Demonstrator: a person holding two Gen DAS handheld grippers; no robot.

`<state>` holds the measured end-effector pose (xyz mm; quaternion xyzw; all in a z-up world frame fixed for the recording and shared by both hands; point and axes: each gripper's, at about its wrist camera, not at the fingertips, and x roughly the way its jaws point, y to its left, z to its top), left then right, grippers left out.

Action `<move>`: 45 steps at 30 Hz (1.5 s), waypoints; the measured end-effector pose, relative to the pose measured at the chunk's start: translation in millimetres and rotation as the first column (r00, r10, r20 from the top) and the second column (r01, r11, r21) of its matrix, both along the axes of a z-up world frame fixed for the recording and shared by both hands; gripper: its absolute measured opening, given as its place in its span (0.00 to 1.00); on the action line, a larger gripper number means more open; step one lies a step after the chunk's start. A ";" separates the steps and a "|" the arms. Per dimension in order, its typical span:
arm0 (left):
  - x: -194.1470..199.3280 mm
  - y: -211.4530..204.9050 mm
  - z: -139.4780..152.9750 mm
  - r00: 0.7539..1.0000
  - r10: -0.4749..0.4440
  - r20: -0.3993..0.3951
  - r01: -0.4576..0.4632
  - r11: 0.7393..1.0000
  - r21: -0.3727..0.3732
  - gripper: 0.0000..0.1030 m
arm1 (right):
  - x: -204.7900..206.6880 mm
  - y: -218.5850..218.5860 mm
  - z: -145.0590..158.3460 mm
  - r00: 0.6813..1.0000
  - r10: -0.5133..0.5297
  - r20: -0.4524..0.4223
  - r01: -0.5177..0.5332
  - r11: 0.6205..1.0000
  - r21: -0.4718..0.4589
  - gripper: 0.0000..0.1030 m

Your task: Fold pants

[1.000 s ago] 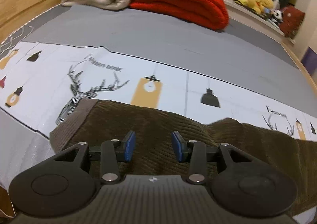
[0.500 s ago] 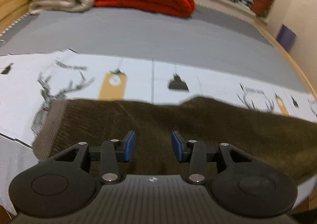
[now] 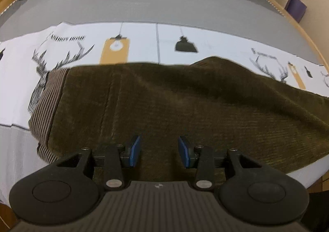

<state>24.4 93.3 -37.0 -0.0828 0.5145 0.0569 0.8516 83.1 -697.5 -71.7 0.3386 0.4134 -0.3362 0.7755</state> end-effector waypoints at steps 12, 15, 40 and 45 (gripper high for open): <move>-10.4 32.7 -20.1 0.994 0.067 -0.083 -0.070 0.997 -0.032 0.46 | 6.8 51.7 50.1 0.973 0.188 0.134 -0.155 0.962 -0.226 0.42; -11.9 40.6 -38.6 0.978 0.096 -0.187 -0.101 0.995 -0.019 0.49 | 16.4 65.0 45.1 0.952 0.268 0.146 -0.249 0.959 -0.135 0.42; -25.0 99.8 -26.9 0.909 0.395 -0.131 -0.401 0.916 -0.026 0.53 | 40.9 140.2 60.0 0.854 0.505 0.125 -0.494 0.863 -0.106 0.47; -28.6 94.1 20.6 0.909 0.406 0.095 -0.408 0.913 0.002 0.61 | 36.6 129.7 54.9 0.868 0.481 0.121 -0.474 0.877 -0.080 0.47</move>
